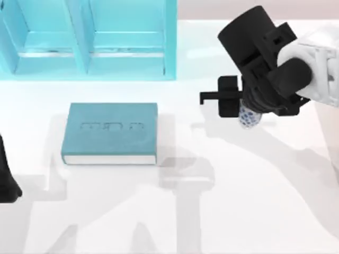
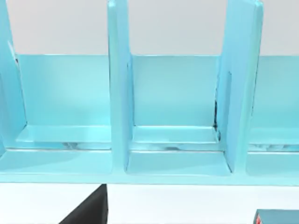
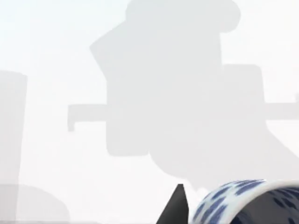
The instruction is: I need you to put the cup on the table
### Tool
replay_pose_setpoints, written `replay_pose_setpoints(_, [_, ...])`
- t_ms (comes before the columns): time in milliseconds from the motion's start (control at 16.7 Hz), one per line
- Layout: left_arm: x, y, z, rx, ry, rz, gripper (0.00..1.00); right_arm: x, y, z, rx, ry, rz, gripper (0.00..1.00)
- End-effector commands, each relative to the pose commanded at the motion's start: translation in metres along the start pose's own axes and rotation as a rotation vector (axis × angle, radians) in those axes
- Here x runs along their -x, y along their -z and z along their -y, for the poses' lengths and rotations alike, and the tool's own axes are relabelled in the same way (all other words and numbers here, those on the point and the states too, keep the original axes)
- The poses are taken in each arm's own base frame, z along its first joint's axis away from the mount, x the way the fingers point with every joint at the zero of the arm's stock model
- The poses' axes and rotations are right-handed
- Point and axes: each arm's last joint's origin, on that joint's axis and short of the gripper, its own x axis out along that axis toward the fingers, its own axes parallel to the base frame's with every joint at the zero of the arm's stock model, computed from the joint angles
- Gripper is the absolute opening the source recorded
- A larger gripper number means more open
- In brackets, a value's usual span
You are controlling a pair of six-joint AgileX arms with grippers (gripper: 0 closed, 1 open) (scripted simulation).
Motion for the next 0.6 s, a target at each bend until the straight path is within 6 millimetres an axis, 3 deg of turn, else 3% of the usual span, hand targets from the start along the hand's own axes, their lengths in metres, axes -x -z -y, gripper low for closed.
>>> replay_pose_setpoints(360, [0.000, 0.000, 0.000, 0.000, 0.000, 0.000, 1.00, -0.003, 0.003, 0.000, 0.008, 0.004, -0.010, 0.00])
replay_pose_setpoints(600, [0.000, 0.000, 0.000, 0.000, 0.000, 0.000, 1.00, -0.026, 0.006, 0.000, 0.003, 0.006, -0.007, 0.00])
